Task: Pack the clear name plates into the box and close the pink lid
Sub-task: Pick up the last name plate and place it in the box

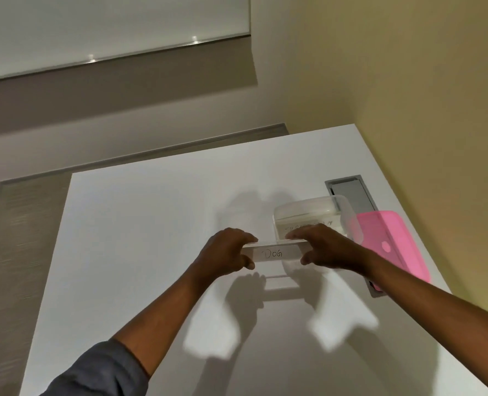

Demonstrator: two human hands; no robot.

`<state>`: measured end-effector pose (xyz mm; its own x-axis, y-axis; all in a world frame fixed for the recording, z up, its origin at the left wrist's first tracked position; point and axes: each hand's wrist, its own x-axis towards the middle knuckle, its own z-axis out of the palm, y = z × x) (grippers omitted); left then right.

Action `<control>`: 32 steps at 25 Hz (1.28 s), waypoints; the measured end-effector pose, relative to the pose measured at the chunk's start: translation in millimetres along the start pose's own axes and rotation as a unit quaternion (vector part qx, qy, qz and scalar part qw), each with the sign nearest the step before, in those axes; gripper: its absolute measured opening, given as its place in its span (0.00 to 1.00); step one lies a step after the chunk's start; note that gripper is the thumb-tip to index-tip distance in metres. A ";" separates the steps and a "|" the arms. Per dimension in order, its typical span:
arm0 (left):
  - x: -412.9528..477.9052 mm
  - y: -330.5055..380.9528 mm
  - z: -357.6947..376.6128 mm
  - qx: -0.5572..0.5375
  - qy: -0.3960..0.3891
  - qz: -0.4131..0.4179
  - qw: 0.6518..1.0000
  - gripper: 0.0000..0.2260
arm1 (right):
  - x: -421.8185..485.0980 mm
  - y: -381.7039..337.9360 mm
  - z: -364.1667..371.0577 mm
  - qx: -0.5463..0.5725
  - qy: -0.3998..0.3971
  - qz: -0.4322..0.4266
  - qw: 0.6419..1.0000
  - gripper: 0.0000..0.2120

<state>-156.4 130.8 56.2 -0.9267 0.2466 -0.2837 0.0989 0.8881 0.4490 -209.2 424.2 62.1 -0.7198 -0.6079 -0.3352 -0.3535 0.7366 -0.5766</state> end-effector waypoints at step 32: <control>139.0 87.8 80.9 0.167 -0.088 0.058 0.980 0.15 | 32.3 128.6 -21.1 -0.329 -0.035 0.015 0.944 0.12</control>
<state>-247.2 274.4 -12.4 -0.8284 0.3900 -0.4020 0.3396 0.9205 0.1934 -290.5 505.5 -7.2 -0.7029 -0.5846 -0.4051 -0.6442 0.7648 0.0141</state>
